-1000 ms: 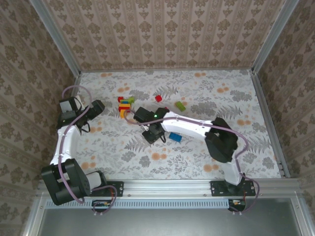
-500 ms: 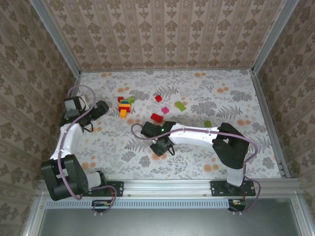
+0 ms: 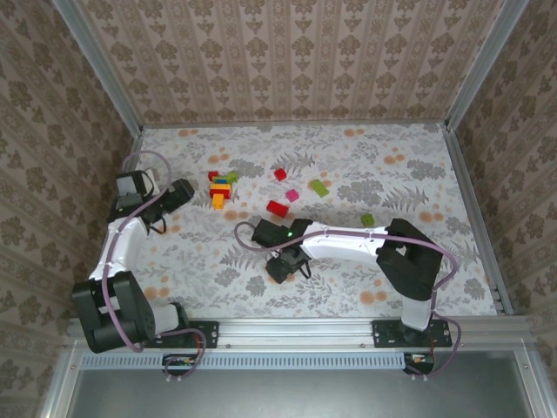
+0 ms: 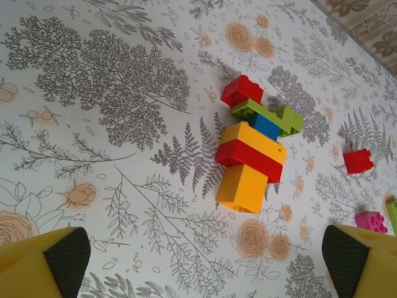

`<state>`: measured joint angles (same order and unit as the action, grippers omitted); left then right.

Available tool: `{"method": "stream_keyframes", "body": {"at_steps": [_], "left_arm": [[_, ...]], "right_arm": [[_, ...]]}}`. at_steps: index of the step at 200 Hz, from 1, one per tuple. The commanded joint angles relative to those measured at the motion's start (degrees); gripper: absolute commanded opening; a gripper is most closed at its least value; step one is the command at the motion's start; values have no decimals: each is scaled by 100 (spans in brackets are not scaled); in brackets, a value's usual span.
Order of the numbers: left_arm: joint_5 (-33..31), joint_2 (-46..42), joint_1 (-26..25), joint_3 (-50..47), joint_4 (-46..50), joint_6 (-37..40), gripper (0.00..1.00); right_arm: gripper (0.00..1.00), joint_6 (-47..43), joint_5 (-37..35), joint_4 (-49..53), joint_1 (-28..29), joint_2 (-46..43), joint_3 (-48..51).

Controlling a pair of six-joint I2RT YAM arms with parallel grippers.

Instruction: Assemble a carrot with lego

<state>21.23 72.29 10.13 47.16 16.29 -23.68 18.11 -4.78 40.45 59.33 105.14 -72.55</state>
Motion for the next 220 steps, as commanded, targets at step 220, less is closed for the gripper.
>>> {"method": "stream_keyframes", "body": {"at_steps": [220], "left_arm": [[212,17,-68,134,-42,113,100]], "right_arm": [[61,-1508,-50,61,-1802,484,25]]}}
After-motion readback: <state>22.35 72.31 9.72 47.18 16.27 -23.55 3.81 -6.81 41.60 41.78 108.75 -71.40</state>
